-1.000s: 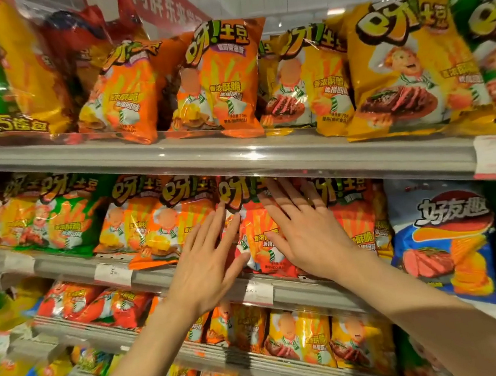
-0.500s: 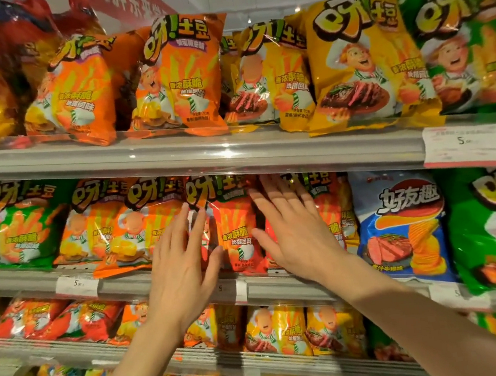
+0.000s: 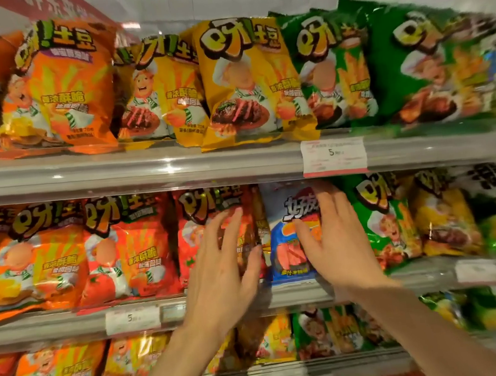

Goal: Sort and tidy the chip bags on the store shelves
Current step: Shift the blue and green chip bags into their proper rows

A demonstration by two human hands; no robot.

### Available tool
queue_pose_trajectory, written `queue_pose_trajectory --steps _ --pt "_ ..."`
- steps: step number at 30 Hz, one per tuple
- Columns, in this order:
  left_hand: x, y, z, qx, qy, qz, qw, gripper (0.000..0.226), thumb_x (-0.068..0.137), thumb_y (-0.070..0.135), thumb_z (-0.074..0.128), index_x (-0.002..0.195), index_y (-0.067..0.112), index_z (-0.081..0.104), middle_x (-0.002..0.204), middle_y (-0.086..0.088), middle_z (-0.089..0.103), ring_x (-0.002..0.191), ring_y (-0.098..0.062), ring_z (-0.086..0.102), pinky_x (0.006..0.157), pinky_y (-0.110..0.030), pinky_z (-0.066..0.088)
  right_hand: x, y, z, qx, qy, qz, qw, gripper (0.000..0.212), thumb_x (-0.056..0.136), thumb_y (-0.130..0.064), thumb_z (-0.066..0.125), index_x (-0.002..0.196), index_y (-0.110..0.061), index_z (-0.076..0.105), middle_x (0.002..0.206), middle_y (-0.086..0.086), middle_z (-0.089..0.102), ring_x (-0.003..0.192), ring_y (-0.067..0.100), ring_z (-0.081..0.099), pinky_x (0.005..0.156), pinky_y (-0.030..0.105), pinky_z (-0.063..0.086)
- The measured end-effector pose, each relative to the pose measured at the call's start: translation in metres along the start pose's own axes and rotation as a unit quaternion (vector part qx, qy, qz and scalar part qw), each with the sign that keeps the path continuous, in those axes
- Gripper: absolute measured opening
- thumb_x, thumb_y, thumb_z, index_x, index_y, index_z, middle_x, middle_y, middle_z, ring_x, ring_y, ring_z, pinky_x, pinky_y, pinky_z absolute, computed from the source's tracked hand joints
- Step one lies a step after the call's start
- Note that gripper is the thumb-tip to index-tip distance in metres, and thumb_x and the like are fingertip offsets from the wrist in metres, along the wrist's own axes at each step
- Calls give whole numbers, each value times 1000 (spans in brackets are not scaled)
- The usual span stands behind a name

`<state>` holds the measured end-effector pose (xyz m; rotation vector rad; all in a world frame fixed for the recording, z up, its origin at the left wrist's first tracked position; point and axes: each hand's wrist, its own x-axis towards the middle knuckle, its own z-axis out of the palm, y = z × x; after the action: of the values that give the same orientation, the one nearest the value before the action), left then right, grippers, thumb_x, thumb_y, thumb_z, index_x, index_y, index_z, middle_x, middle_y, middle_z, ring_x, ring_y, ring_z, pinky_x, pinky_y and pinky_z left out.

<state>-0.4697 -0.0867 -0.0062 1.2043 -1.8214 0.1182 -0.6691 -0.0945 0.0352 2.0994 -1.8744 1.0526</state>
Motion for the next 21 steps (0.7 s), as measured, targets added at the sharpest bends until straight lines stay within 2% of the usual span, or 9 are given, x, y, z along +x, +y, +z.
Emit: queue_pose_trajectory --steps 3,6,9,13,16,21 --pt "15 25 25 -19 -29 -41 999 67 98 46 53 155 19 31 151 -6 35 138 -23 40 105 -28 37 -4 14 -11 6 -12 10 1000 58 99 -41 51 147 -16 30 144 4 34 134 24 39 106 36 40" --pt "29 45 44 -26 -59 -90 994 71 98 50 52 155 18 24 149 -4 31 134 -22 42 99 -26 37 -5 30 -21 1 -11 -8 1000 56 100 -39 50 148 -17 32 147 2 33 135 21 38 103 34 40" --pt "40 56 60 -9 -84 -117 990 75 97 55 52 154 16 22 149 -8 32 132 -29 46 98 -35 45 -2 50 -27 -27 27 -38 999 52 97 -37 54 143 -15 43 141 5 42 132 22 40 102 40 42" --pt "50 65 75 -6 -119 -156 980 80 96 59 50 155 16 18 149 -14 34 125 -34 53 92 -37 47 0 76 -34 -74 66 -59 993 45 95 -35 54 133 -11 56 136 11 51 127 29 44 100 48 44" --pt "52 66 82 -16 -134 -179 975 79 95 61 50 154 19 17 148 -14 33 115 -35 58 86 -38 48 1 94 -37 -103 65 -49 991 48 91 -38 50 132 -12 57 138 12 51 129 32 42 102 52 42" --pt "51 63 90 -48 -116 -198 972 76 92 64 52 150 24 23 139 -15 42 107 -35 60 86 -45 54 -1 109 -34 -116 45 -56 991 52 94 -39 54 140 -16 51 144 12 47 135 33 35 110 53 36"
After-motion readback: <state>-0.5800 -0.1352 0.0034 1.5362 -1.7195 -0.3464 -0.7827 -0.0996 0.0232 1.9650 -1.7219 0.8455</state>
